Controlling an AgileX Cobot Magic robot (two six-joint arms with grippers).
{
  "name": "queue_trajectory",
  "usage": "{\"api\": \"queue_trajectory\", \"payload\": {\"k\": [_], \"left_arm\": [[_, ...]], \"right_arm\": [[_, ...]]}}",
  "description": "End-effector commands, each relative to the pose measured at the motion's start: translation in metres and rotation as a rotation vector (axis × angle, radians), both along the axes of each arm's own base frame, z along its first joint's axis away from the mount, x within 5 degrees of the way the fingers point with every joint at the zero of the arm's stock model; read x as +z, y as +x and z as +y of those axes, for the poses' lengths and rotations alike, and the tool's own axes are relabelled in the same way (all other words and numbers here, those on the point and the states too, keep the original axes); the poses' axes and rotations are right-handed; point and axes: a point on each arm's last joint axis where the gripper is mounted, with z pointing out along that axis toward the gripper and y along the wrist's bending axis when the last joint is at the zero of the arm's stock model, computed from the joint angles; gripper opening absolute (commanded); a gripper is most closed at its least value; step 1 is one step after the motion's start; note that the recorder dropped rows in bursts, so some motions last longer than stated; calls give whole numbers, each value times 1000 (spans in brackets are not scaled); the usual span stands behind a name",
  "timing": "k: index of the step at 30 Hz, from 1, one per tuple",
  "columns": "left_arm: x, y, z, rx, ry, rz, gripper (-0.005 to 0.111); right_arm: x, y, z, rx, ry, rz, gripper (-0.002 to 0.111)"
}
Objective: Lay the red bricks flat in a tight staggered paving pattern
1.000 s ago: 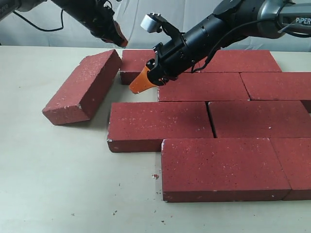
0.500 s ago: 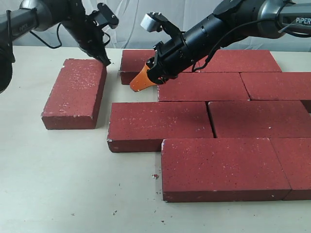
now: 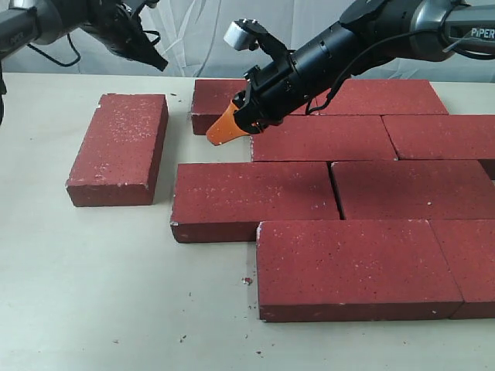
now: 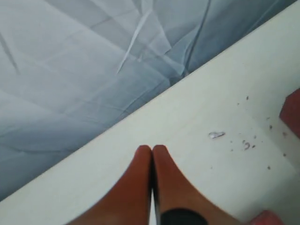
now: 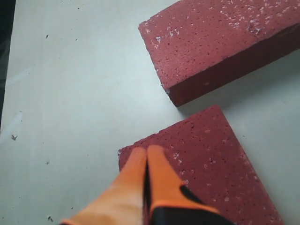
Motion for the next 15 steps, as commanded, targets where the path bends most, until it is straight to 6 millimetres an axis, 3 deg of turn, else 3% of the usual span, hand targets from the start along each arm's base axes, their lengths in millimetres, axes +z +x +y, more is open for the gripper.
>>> {"api": "queue_trajectory", "payload": {"k": [1, 8, 15], "left_arm": [[-27, 4, -8, -63, -33, 7, 0], [-44, 4, -8, -96, 22, 36, 0], [-54, 3, 11, -58, 18, 124, 0]], "right_arm": [[-1, 0, 0, -3, 4, -1, -1], [-1, 0, 0, -6, 3, -4, -1], [-1, 0, 0, -7, 5, -3, -1]]}}
